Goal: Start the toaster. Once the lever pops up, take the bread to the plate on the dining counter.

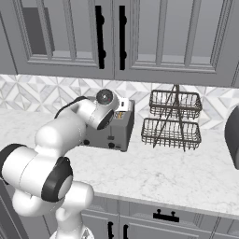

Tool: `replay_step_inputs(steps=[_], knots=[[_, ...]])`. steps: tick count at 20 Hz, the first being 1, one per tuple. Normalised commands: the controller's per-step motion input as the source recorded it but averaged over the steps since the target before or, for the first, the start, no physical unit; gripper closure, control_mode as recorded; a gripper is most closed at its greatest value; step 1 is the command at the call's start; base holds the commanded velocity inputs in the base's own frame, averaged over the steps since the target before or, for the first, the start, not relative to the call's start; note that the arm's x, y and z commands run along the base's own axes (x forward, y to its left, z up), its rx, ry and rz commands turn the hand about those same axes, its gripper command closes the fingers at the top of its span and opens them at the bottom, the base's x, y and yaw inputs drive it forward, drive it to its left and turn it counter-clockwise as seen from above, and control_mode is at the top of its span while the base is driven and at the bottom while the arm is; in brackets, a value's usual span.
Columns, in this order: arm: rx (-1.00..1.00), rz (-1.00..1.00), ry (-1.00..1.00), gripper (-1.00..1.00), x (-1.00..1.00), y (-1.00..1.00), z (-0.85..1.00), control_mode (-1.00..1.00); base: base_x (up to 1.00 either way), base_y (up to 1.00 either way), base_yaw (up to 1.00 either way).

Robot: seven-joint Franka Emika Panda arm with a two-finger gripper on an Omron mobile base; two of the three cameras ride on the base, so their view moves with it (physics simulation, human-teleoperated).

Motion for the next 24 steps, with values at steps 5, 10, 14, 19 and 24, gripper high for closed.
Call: replay_step_inputs(steps=[5, 10, 14, 19, 24], knots=[[0.0, 0.0, 0.0, -1.0, 0.0, 0.0, 0.0, -1.0, 0.0, 0.0, 0.0], [0.0, 0.0, 0.0, -1.0, 0.0, 0.0, 0.0, -1.0, 0.0, 0.0, 0.0], [0.0, 0.0, 0.0, -1.0, 0.0, 0.0, 0.0, -1.0, 0.0, 0.0, 0.0], [0.0, 0.0, 0.0, -1.0, 0.0, 0.0, 0.0, -1.0, 0.0, 0.0, 0.0], [0.0, 0.0, 0.0, -1.0, 0.0, 0.0, 0.0, -1.0, 0.0, 0.0, 0.0]])
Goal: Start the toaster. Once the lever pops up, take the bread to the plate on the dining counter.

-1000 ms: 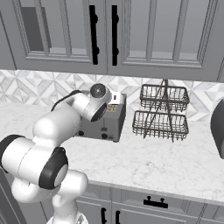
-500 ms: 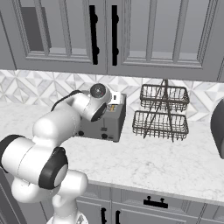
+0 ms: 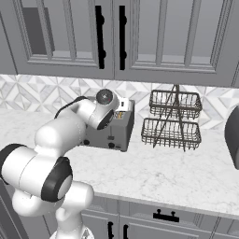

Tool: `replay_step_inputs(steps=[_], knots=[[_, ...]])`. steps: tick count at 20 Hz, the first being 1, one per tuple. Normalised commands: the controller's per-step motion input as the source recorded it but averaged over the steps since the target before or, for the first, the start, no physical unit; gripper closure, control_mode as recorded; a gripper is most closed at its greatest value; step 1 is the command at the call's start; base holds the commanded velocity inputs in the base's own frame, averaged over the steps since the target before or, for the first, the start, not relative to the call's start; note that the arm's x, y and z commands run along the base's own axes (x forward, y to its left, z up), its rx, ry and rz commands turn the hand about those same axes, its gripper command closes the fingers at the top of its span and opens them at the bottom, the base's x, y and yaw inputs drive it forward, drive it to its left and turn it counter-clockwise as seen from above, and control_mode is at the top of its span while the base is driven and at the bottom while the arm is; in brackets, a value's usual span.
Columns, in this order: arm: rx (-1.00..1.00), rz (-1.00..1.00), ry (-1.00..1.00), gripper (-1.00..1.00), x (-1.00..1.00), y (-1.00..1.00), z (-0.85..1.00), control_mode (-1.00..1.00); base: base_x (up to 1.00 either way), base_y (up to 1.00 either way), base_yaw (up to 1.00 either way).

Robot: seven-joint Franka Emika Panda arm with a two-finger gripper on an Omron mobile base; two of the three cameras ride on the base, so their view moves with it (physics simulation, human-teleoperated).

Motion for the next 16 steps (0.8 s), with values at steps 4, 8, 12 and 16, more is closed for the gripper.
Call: replay_step_inputs(steps=[4, 8, 12, 16], knots=[[0.0, 0.0, 0.0, -1.0, 0.0, 0.0, 0.0, -1.0, 0.0, 0.0, 0.0], [0.0, 0.0, 0.0, -1.0, 0.0, 0.0, 0.0, -1.0, 0.0, 0.0, 0.0], [0.0, 0.0, 0.0, -1.0, 0.0, 0.0, 0.0, -1.0, 0.0, 0.0, 0.0], [0.0, 0.0, 0.0, -1.0, 0.0, 0.0, 0.0, -1.0, 0.0, 0.0, 0.0]])
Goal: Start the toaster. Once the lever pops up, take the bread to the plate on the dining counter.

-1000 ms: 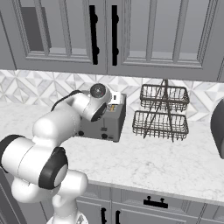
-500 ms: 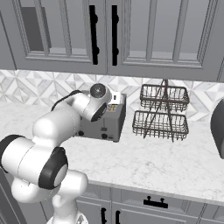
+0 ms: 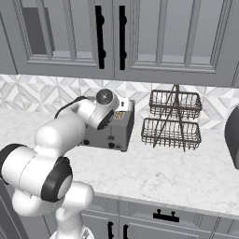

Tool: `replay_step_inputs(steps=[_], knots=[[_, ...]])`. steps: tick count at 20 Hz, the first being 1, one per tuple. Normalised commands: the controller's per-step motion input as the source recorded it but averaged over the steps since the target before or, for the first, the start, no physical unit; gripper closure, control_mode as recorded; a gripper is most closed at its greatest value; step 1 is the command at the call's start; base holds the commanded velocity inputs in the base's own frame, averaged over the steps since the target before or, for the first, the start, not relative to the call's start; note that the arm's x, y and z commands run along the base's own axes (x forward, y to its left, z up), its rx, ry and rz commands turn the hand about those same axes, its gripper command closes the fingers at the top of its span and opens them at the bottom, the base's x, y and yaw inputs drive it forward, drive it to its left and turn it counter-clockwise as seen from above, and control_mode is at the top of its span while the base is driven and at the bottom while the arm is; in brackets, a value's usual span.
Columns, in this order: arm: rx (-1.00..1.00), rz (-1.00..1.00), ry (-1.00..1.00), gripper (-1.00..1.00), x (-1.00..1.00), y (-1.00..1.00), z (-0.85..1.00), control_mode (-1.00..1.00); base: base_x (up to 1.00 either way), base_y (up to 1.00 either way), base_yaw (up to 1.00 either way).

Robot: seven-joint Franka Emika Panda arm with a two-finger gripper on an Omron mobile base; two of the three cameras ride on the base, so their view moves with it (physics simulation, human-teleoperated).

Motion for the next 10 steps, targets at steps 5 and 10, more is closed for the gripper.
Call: replay_step_inputs(steps=[5, 10], knots=[[0.0, 0.0, 0.0, -1.0, 0.0, 0.0, 0.0, -1.0, 0.0, 0.0, 0.0], [0.0, 0.0, 0.0, -1.0, 0.0, 0.0, 0.0, -1.0, 0.0, 0.0, 0.0]])
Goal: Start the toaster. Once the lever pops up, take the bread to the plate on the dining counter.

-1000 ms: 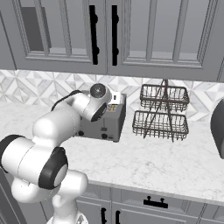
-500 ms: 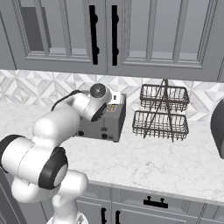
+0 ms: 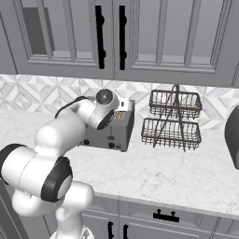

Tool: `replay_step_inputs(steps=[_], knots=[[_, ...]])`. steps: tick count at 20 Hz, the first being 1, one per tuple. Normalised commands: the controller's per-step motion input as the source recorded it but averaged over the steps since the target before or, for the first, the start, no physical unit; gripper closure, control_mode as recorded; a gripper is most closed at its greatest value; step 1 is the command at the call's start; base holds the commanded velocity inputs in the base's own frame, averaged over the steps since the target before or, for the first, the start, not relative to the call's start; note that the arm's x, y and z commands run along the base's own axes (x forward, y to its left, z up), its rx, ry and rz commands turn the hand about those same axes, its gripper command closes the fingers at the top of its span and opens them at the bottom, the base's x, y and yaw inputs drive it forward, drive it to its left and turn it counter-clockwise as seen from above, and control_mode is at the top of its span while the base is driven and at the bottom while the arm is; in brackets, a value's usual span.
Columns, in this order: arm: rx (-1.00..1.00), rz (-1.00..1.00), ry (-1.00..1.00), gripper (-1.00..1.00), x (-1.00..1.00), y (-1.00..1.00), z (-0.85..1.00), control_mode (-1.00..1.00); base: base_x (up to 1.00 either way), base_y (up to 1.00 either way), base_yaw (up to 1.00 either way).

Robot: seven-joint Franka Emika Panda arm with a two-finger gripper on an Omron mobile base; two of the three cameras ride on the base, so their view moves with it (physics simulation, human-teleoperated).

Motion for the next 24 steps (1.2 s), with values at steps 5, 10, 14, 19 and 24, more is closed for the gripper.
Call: replay_step_inputs(steps=[5, 10, 14, 19, 24], knots=[[0.0, 0.0, 0.0, -1.0, 0.0, 0.0, 0.0, -1.0, 0.0, 0.0, 0.0], [0.0, 0.0, 0.0, -1.0, 0.0, 0.0, 0.0, -1.0, 0.0, 0.0, 0.0], [0.0, 0.0, 0.0, -1.0, 0.0, 0.0, 0.0, -1.0, 0.0, 0.0, 0.0], [0.0, 0.0, 0.0, -1.0, 0.0, 0.0, 0.0, -1.0, 0.0, 0.0, 0.0], [0.0, 0.0, 0.0, -1.0, 0.0, 0.0, 0.0, -1.0, 0.0, 0.0, 0.0]])
